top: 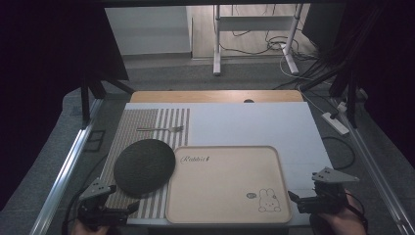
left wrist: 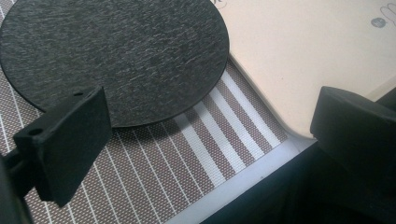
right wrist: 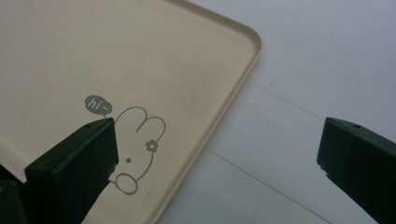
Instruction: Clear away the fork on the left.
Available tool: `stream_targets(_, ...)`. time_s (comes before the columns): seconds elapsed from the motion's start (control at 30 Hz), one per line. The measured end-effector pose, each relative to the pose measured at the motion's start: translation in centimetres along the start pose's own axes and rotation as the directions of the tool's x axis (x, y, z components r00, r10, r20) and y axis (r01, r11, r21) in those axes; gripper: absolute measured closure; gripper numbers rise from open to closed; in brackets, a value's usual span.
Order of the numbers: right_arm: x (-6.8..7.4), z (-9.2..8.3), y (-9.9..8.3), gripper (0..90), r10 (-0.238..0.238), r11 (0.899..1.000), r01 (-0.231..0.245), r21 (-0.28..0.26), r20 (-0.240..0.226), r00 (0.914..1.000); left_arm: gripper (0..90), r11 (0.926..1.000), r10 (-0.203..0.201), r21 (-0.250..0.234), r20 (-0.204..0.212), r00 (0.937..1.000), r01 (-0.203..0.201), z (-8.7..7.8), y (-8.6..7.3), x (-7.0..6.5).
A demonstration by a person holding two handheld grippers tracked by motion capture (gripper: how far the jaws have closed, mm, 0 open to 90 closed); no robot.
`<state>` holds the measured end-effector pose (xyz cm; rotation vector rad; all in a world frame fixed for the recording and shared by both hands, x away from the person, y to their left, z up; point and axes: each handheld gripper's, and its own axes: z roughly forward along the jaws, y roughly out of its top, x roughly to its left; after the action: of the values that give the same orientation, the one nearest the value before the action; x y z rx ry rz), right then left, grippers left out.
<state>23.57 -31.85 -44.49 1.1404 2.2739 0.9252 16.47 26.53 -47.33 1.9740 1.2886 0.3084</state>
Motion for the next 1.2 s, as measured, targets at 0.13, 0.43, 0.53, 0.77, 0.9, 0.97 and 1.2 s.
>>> stream_targets(0.13, 0.06, 0.06, 0.01, 0.0, -0.008, 1.0, 0.008, 0.005, 0.005, 1.0, 0.0, 1.0, -0.006, 0.004, 0.011, 0.9999, 0.006, 0.03, 0.0, 0.13)
stream_targets(0.43, 0.07, 0.12, 0.03, 0.0, -0.009, 1.0, 0.009, 0.009, 0.006, 0.9999, 0.1, 0.9991, 0.004, 0.042, 0.009, 1.0, -0.004, 0.41, 0.19, 0.01)
stream_targets(0.53, 0.08, 0.11, 0.03, 0.0, -0.011, 1.0, 0.011, 0.009, 0.005, 0.9999, 0.2, 0.9989, -0.002, 0.046, 0.011, 0.9999, 0.002, 0.45, 0.21, 0.05)
stream_targets(0.77, 0.15, 0.11, 0.04, 0.0, -0.015, 1.0, 0.015, 0.012, 0.005, 0.9999, 0.1, 0.9979, -0.002, 0.065, 0.008, 1.0, 0.001, 0.62, 0.32, 0.04)
stream_targets(0.9, 0.18, 0.13, 0.04, 0.0, -0.018, 1.0, 0.018, 0.013, 0.004, 0.9998, 0.0, 0.9972, -0.006, 0.074, 0.013, 0.9999, 0.005, 0.7, 0.41, 0.14)
stream_targets(0.97, 0.2, 0.15, 0.04, 0.0, -0.019, 1.0, 0.019, 0.016, 0.005, 0.9998, 0.0, 0.9974, -0.024, 0.068, 0.022, 0.9995, 0.022, 0.63, 0.41, 0.34)
stream_targets(1.2, 0.27, 0.13, 0.05, 0.0, -0.025, 1.0, 0.025, 0.018, 0.009, 0.9996, 0.0, 0.998, -0.018, 0.061, 0.041, 0.999, 0.016, 0.66, 0.62, 0.39)
